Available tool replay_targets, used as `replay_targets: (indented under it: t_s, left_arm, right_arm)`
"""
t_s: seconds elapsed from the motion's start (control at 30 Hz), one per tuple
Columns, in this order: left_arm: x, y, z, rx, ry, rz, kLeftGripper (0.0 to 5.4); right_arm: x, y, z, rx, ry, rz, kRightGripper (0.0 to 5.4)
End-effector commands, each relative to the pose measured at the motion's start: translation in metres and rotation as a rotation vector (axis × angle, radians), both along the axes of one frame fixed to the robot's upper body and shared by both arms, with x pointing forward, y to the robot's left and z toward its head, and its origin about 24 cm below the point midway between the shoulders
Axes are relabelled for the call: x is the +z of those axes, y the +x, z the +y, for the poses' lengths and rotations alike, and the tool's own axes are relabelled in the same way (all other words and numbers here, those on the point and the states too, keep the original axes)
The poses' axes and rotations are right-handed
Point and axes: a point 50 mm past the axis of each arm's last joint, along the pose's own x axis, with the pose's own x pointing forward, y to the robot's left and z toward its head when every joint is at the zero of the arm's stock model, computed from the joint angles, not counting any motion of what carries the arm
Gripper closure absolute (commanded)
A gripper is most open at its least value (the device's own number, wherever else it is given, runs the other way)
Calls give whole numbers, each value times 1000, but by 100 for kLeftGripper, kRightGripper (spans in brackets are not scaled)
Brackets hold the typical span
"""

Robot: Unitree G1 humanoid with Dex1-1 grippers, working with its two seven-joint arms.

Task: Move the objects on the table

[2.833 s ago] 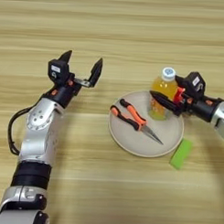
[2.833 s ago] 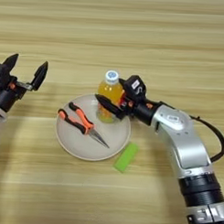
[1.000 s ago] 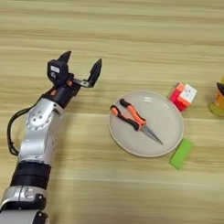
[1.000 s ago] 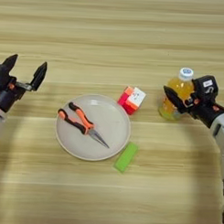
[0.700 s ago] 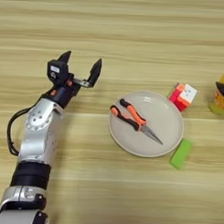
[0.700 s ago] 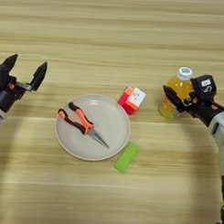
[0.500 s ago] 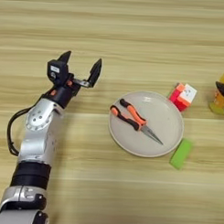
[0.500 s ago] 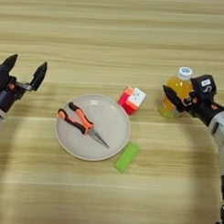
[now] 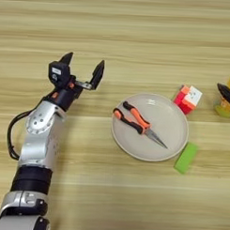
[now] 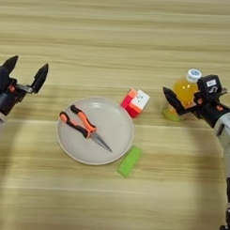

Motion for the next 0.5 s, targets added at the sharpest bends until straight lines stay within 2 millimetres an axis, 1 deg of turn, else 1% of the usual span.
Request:
replay_targets:
  t_s: [0.03,0.3,0.5]
  left_arm:
    - [1,1,1,-2,19,-5,0]
    - [1,2,1,-2,19,-5,0]
    - [1,2,1,-3,18,-4,0]
  right_arm:
    - [8,4,3,15,-1,-38,1]
    - [21,5,5,19,9,-124,1]
    - [38,4,9,26,30,-225,1]
